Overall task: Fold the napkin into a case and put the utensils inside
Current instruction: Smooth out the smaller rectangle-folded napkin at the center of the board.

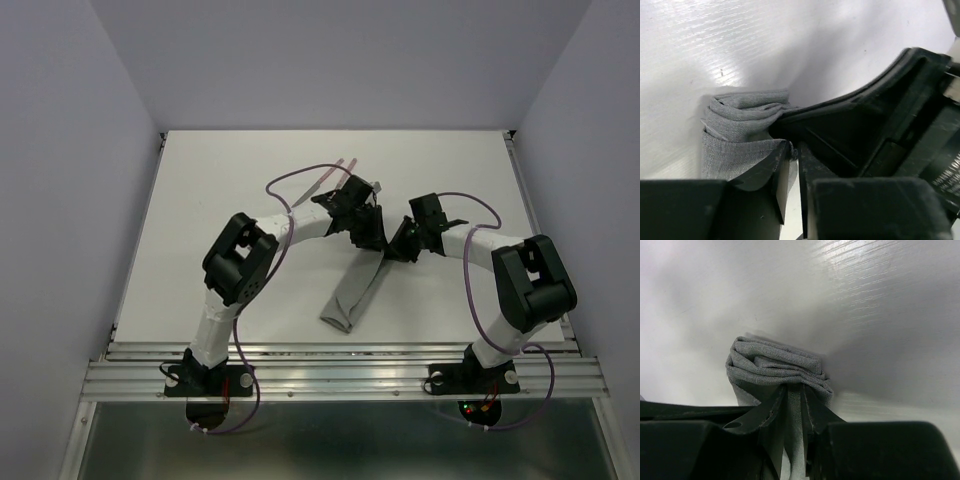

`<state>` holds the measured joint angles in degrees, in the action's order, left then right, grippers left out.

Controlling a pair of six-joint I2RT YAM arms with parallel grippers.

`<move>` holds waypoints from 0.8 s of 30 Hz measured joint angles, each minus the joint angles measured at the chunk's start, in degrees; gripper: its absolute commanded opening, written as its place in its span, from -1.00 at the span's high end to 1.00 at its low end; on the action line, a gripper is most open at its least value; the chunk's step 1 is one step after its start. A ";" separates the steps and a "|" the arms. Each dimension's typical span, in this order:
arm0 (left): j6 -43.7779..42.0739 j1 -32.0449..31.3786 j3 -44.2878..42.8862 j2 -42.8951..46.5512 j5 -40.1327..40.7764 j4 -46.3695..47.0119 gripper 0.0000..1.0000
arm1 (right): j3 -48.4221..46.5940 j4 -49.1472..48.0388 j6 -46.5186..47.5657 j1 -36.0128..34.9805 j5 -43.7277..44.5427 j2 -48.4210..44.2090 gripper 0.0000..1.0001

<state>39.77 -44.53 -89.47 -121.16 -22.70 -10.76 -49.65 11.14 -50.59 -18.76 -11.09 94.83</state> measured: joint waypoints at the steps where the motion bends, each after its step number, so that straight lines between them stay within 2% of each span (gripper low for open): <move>1: -0.37 -0.02 0.02 0.31 -0.24 -0.02 -0.03 | -0.02 0.00 0.00 0.00 0.09 0.00 0.54; 5: -1.25 0.02 1.33 3.85 -0.13 -1.14 -0.32 | -0.02 0.02 0.04 0.02 0.24 0.00 0.55; 11: -2.54 0.31 3.15 9.25 -1.64 -2.29 -0.34 | 0.00 -0.13 -0.37 -0.02 0.39 0.02 0.55; 15: -3.41 -0.63 4.02 12.76 -3.48 -2.32 -0.19 | 0.00 -0.11 -0.39 -0.02 0.59 -0.02 0.54; 16: -3.72 -0.81 4.44 13.68 -3.48 -2.32 -0.09 | 0.00 0.00 -0.37 -0.02 0.76 -0.22 0.54; 20: -4.92 -0.66 10.14 19.82 -1.99 -2.36 0.14 | 0.00 1.60 -0.24 -0.07 2.12 -2.36 0.53; 24: -4.94 1.92 20.02 26.67 1.29 -2.05 0.16 | -0.02 3.41 0.26 -0.07 4.31 -7.23 0.49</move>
<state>34.83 -42.61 -69.45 -94.50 -21.41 -12.82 -49.67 14.55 -50.33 -18.83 -6.79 87.59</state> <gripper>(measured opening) 0.424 0.234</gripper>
